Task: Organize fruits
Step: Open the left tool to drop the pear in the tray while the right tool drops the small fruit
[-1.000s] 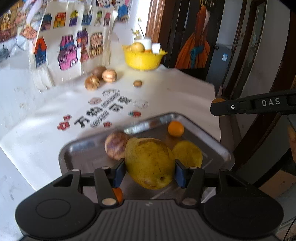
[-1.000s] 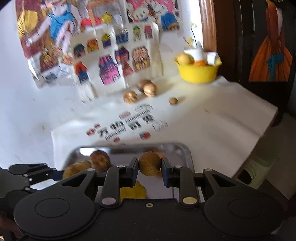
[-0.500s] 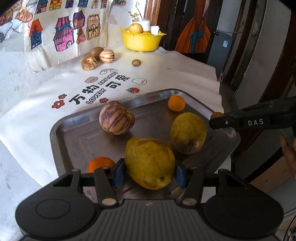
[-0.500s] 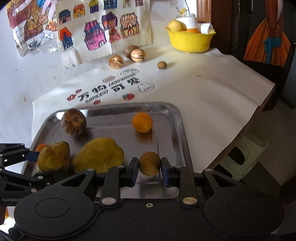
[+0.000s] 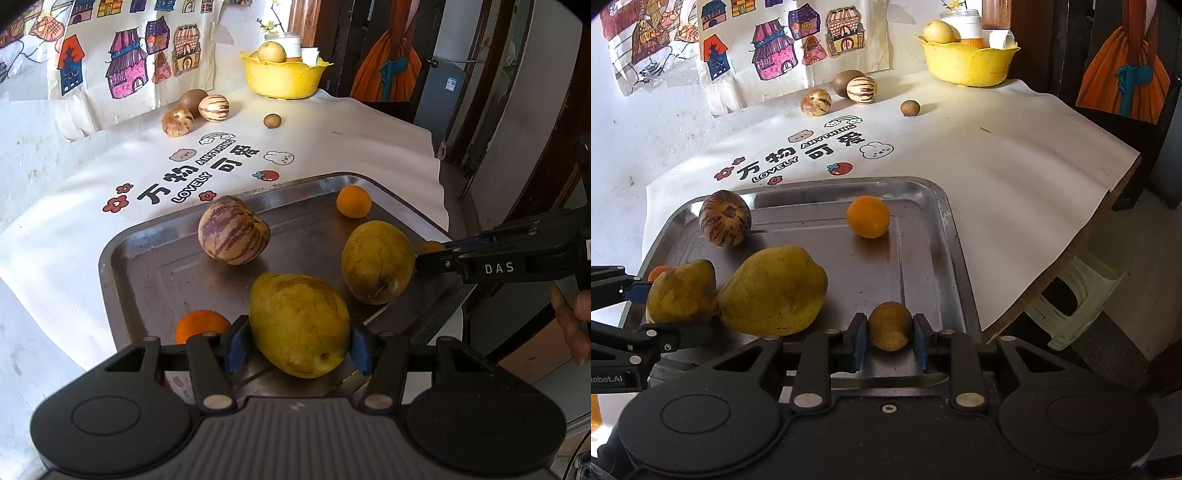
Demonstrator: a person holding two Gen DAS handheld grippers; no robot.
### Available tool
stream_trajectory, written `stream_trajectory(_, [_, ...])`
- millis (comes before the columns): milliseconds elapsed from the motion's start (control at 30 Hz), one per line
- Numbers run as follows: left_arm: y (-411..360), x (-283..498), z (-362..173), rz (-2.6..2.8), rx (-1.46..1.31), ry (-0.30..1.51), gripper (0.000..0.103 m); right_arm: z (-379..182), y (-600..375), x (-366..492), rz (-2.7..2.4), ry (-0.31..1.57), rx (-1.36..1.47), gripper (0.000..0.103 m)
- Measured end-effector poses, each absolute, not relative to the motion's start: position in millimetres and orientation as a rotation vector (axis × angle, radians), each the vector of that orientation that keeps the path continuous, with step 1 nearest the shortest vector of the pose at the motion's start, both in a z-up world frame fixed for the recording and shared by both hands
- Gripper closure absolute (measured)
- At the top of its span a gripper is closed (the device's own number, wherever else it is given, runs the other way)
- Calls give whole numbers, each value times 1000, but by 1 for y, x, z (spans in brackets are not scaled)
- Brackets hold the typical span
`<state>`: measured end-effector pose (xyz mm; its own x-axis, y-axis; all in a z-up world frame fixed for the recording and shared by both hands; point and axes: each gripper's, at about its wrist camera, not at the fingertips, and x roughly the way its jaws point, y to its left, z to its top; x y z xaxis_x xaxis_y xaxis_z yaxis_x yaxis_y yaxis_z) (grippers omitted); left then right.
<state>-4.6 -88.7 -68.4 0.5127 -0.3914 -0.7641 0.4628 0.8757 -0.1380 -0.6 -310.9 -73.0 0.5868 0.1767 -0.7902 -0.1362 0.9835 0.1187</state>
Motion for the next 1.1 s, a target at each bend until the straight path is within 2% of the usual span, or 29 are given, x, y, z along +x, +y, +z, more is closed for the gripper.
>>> stream_trajectory(200, [-89,-3,-69,-512,82,899,43,-73,-312,0,181,925,49,70])
stream_trajectory(300, [-89,-3,-69,-511,81,900,43,-71,-310,-1,183,917,48,64])
stream_trajectory(467, [-89,-4,-69,-508,77,901,42,-66,-309,-2,188,910,50,61])
stream_trajectory(533, [-87,-4,-68,-512,63,902,40,-64,-309,-2,189,904,48,58])
stream_trajectory(600, [-86,-4,-67,-512,57,893,32,-62,-308,-3,188,899,48,56])
stream_trajectory(667, [-85,-5,-66,-508,51,884,29,-59,-308,-4,190,893,47,55])
stream_trajectory(833, [-84,-5,-65,-503,46,879,27,-56,-308,-5,192,886,46,53])
stream_trajectory(1100, [-81,-5,-62,-490,33,863,16,-47,-308,-8,190,863,51,46])
